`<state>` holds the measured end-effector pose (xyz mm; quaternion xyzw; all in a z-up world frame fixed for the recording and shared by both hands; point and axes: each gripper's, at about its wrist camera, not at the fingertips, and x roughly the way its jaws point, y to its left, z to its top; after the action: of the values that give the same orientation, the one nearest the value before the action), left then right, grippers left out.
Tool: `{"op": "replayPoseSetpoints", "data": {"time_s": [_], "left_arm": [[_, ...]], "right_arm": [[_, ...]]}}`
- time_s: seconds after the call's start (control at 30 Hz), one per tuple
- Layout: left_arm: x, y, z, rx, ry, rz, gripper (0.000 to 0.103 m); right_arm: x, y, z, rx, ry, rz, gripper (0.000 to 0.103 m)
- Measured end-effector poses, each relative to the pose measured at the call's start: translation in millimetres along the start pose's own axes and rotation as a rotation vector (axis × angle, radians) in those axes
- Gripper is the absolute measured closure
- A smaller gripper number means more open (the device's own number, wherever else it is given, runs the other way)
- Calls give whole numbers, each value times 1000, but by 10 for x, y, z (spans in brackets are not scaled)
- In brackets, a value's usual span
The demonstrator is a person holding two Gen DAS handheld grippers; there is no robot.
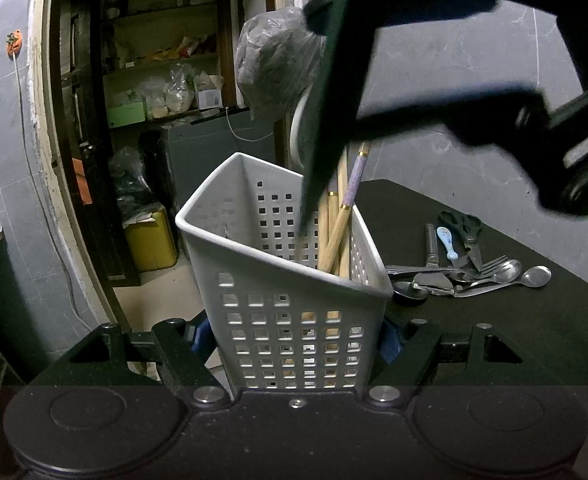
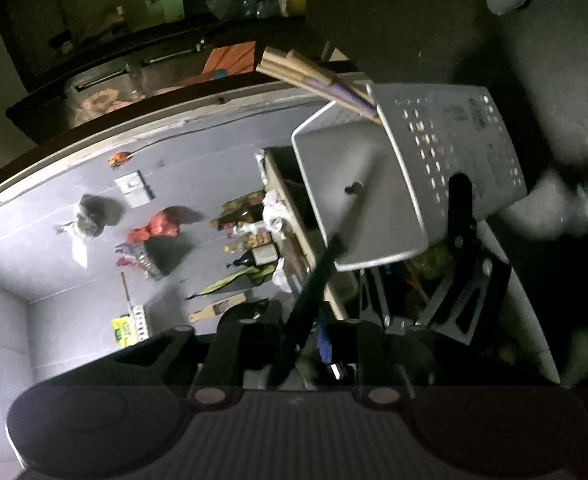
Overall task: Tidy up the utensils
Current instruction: 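Lower the knife blade-first into the white caddy and open the right tool, then move the right tool back to the utensil pile and grasp a metal spoon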
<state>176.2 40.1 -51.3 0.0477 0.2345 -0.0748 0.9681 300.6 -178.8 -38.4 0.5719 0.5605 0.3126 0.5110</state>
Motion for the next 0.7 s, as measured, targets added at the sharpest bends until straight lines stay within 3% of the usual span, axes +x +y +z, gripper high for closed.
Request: {"op": "replayPoseSetpoints", "data": {"time_s": [0.07,0.33,0.47,0.63,0.7], "left_arm": [[0,-2,0,1,0,0,26],[16,-6,5,3,1,-1,26],[22,-10,8,3,1,-1,26],[18,-10,5,3,1,-1,26],[20,-9,5,4,1,-1,26]], "right_arm": [[24,13,22,-13,-22,-17,63],[-56,107,3,-90,-69,-55,37],[-247,118,-22,-144,-126,-83,16],[-546,132,-68,-211,-207,-131,2],[-695,97,-77,-223,-256,-159,0]]}}
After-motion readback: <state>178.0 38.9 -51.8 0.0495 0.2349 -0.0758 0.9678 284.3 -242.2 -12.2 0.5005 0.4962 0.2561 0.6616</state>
